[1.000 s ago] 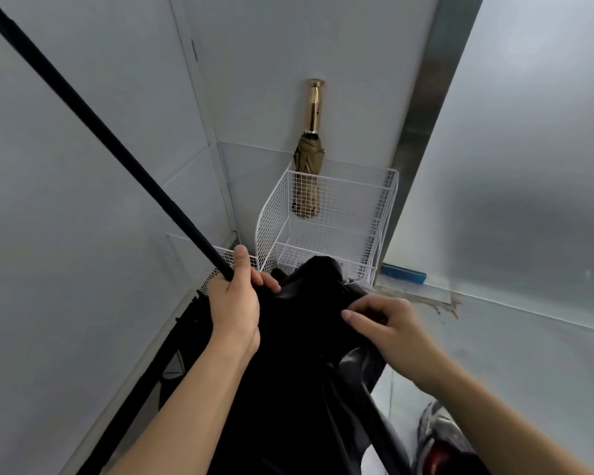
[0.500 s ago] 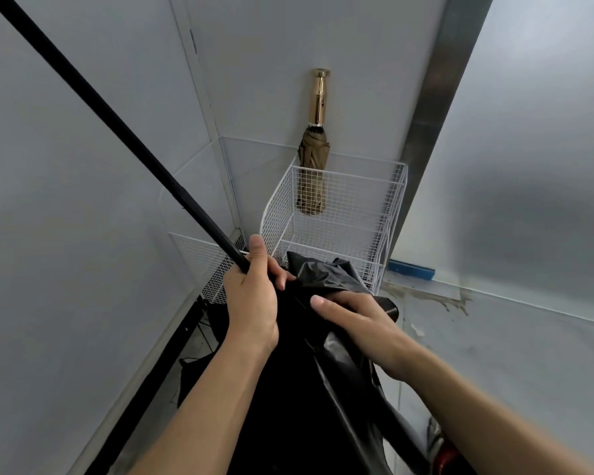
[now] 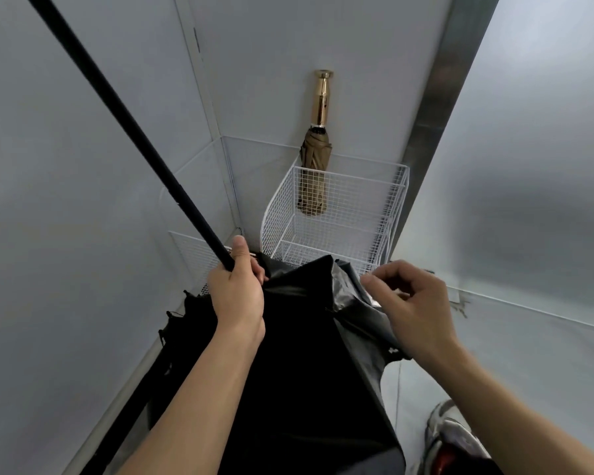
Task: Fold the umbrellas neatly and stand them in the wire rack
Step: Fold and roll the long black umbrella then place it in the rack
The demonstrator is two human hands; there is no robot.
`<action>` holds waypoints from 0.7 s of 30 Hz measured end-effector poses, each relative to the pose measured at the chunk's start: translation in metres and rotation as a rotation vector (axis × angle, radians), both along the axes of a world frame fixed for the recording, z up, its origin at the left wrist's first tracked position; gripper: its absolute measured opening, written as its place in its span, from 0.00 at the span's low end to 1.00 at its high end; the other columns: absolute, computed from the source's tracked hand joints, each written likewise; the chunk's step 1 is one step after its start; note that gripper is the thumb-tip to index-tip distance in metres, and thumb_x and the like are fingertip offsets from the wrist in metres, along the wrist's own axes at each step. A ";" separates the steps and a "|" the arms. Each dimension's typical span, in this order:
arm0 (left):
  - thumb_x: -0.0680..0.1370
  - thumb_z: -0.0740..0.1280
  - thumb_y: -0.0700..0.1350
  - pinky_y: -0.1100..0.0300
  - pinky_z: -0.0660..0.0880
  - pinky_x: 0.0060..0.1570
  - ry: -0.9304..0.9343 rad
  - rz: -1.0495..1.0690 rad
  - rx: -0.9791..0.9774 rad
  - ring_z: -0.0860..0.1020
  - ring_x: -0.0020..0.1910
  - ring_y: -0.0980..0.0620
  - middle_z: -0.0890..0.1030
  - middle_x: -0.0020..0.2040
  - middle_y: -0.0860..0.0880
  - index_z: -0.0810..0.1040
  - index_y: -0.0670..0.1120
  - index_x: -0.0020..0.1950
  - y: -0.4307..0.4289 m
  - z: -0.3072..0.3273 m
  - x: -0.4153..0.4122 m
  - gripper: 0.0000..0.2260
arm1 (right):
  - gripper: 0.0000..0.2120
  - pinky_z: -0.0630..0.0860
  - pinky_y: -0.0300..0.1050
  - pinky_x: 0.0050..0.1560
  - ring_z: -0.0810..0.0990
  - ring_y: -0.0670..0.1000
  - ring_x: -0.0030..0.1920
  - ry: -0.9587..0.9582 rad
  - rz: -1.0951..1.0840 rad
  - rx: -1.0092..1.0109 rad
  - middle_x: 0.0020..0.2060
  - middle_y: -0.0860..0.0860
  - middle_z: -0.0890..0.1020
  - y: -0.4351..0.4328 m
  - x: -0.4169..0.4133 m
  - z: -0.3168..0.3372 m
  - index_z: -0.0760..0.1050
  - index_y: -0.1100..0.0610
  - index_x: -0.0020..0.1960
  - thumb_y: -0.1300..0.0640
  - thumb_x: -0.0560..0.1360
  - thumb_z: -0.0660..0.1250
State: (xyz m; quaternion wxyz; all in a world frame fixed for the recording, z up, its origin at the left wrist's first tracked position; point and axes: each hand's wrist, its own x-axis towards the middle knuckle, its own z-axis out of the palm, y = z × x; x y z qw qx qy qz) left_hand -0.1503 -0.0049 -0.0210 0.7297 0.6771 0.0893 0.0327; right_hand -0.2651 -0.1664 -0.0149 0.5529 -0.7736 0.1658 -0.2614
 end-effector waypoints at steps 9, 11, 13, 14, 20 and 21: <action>0.83 0.60 0.54 0.56 0.72 0.42 0.079 0.035 -0.188 0.71 0.25 0.54 0.69 0.22 0.50 0.67 0.44 0.28 -0.005 0.002 -0.002 0.25 | 0.09 0.74 0.35 0.41 0.80 0.41 0.37 0.234 0.375 -0.094 0.36 0.41 0.83 0.022 -0.003 -0.031 0.82 0.47 0.44 0.45 0.69 0.76; 0.83 0.60 0.54 0.53 0.72 0.44 0.084 -0.007 -0.235 0.71 0.27 0.52 0.70 0.23 0.49 0.67 0.44 0.28 -0.010 0.002 -0.006 0.25 | 0.12 0.75 0.36 0.44 0.81 0.41 0.40 0.220 0.335 -0.201 0.38 0.38 0.82 0.027 0.002 -0.036 0.81 0.45 0.45 0.40 0.67 0.73; 0.83 0.60 0.54 0.50 0.73 0.46 0.092 -0.041 -0.274 0.72 0.28 0.51 0.71 0.24 0.48 0.68 0.44 0.28 -0.014 0.004 -0.012 0.26 | 0.10 0.77 0.41 0.47 0.81 0.42 0.43 0.218 0.285 -0.280 0.40 0.39 0.82 0.029 0.007 -0.042 0.82 0.45 0.46 0.43 0.68 0.75; 0.83 0.60 0.54 0.49 0.73 0.47 0.098 -0.057 -0.288 0.73 0.29 0.51 0.72 0.24 0.48 0.68 0.44 0.27 -0.015 0.005 -0.014 0.26 | 0.08 0.77 0.44 0.49 0.80 0.42 0.43 0.218 0.260 -0.318 0.40 0.40 0.82 0.030 0.010 -0.045 0.82 0.46 0.46 0.45 0.69 0.76; 0.83 0.59 0.56 0.53 0.73 0.46 0.064 -0.090 -0.237 0.72 0.29 0.50 0.67 0.22 0.48 0.66 0.47 0.23 -0.018 0.011 -0.021 0.29 | 0.09 0.75 0.42 0.44 0.78 0.41 0.40 0.244 0.161 -0.348 0.38 0.41 0.81 0.032 0.017 -0.050 0.82 0.48 0.44 0.46 0.69 0.77; 0.83 0.59 0.56 0.53 0.72 0.46 0.045 -0.086 -0.227 0.71 0.28 0.49 0.66 0.22 0.49 0.66 0.47 0.22 -0.017 0.012 -0.020 0.29 | 0.11 0.75 0.42 0.45 0.78 0.41 0.41 0.246 0.162 -0.345 0.39 0.41 0.80 0.032 0.017 -0.050 0.81 0.47 0.45 0.44 0.68 0.76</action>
